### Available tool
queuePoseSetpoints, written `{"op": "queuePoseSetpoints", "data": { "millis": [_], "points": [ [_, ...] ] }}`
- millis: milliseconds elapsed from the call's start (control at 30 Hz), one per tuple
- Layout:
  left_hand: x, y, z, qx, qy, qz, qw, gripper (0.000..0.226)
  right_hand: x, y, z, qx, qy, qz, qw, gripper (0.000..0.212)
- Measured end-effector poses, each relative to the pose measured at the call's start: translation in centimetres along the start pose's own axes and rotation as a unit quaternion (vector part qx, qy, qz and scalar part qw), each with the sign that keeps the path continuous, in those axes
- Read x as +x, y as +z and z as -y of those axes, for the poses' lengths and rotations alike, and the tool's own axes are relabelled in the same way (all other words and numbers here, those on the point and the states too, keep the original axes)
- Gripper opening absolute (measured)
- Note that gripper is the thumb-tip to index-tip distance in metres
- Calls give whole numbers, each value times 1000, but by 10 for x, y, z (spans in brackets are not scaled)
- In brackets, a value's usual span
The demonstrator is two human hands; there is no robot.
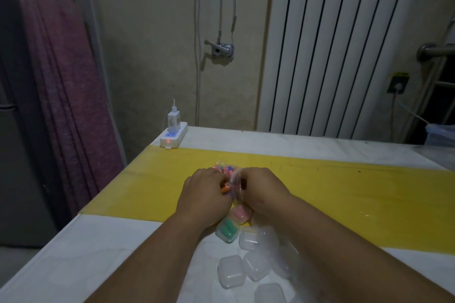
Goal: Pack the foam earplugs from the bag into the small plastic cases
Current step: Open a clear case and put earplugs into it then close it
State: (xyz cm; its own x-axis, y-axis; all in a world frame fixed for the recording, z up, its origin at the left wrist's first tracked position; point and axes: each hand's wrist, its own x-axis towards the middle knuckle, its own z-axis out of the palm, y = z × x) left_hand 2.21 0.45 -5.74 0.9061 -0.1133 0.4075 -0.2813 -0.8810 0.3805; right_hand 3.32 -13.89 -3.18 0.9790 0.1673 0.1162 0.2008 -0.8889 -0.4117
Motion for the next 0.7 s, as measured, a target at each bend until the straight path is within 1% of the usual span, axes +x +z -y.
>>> {"op": "queuePoseSetpoints", "data": {
  "millis": [133,233,333,400,500,567,700],
  "points": [
    [-1,-1,0,-2,2,-3,1000,27,-1,3,-1,35,9,-16,999,11],
    [-2,-1,-1,-3,-2,1,1000,26,-1,7,-5,27,3,-35,999,6],
    [-2,-2,-2,-1,-3,2,1000,25,-3,5,-6,52,-3,-75,996,13],
    [-2,-3,-3,-1,-5,5,1000,24,-5,4,-6,52,-5,-87,995,14],
    [-3,-4,-4,9,-6,4,1000,18,-4,-2,-5,32,12,-90,995,4],
    [-3,-4,-4,14,-6,3,1000,20,-4,-9,-4,28,17,-99,995,2],
    [-3,-5,-5,37,1,6,999,32,-11,-19,-10,80,39,-139,986,13]
  ]
}}
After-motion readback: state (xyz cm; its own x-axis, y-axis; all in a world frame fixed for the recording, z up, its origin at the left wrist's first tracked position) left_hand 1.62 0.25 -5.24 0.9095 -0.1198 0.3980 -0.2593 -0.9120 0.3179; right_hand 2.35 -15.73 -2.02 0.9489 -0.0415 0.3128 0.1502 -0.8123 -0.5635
